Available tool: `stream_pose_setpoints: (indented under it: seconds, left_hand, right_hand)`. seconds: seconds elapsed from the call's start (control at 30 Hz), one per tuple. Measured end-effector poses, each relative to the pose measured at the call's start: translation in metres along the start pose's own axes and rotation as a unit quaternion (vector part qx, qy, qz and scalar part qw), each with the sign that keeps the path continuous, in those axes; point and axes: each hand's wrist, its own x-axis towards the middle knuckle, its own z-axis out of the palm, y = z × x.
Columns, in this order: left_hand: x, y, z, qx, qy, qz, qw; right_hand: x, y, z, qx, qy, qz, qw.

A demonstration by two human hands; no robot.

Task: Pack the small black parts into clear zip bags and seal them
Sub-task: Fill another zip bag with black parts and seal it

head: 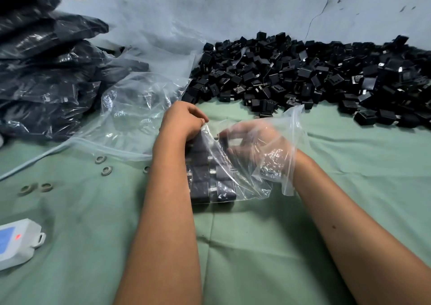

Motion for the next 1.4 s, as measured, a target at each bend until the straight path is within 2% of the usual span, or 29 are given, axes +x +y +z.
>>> stream_pose_setpoints:
  seconds: [0.07,0.13,0.2,0.3,0.4,0.63,0.73,0.83,0.93,1.03,1.1,1.13,1.17,1.27,1.33,1.4]
  left_hand:
    - [0.000,0.000,0.001,0.007,-0.006,0.002,1.000]
    - [0.000,0.000,0.001,0.015,-0.011,0.004,1.000]
    - [0.000,-0.001,0.001,0.018,-0.017,0.002,1.000]
    - [-0.001,-0.001,0.003,0.020,-0.027,-0.001,0.999]
    - [-0.001,0.000,0.004,0.030,-0.033,-0.005,0.999]
    - [-0.002,0.001,0.007,0.049,-0.036,0.012,0.998]
    - [-0.003,0.003,0.010,0.052,-0.046,0.021,0.997]
    - [-0.005,0.006,0.012,0.046,-0.069,0.035,0.996]
    - [-0.008,0.009,0.014,0.062,-0.067,0.038,0.995]
    - [-0.009,0.011,0.018,0.092,-0.033,0.022,0.995]
    - [-0.009,0.018,0.025,0.115,0.017,0.022,0.993]
    - [-0.009,0.022,0.030,0.125,0.038,0.031,0.991]
    - [-0.010,0.026,0.036,0.133,0.051,0.043,0.989]
    - [-0.012,0.029,0.053,0.160,0.043,0.070,0.984]
    - [-0.014,0.025,0.059,0.208,0.030,0.087,0.974]
    - [-0.016,0.023,0.061,0.259,0.026,0.105,0.960]
  right_hand:
    - [-0.006,0.003,-0.005,-0.079,0.003,-0.027,0.996]
    - [-0.015,0.006,-0.007,-0.267,0.023,-0.099,0.958]
    - [-0.019,0.005,-0.005,-0.330,0.021,-0.129,0.935]
    - [-0.015,0.000,0.003,-0.347,0.036,-0.133,0.928]
    - [-0.016,-0.001,0.007,-0.282,0.032,-0.128,0.950]
    - [-0.019,-0.006,0.013,-0.350,0.025,-0.136,0.926]
    - [-0.026,-0.008,0.008,-0.324,0.000,-0.132,0.937]
    - [-0.042,-0.022,-0.004,-0.323,-0.082,-0.085,0.939]
    - [-0.061,-0.042,-0.031,-0.402,-0.095,-0.007,0.911]
    - [-0.085,-0.062,-0.069,-0.432,-0.031,0.053,0.900]
    - [-0.098,-0.073,-0.086,-0.431,0.060,0.093,0.896]
    - [-0.100,-0.078,-0.091,-0.445,0.128,0.100,0.880]
    - [-0.100,-0.081,-0.096,-0.460,0.208,0.087,0.859]
    - [-0.087,-0.088,-0.093,-0.430,0.410,-0.046,0.803]
    - [-0.073,-0.089,-0.077,-0.449,0.431,-0.105,0.775]
    - [-0.055,-0.084,-0.060,-0.522,0.370,-0.097,0.763]
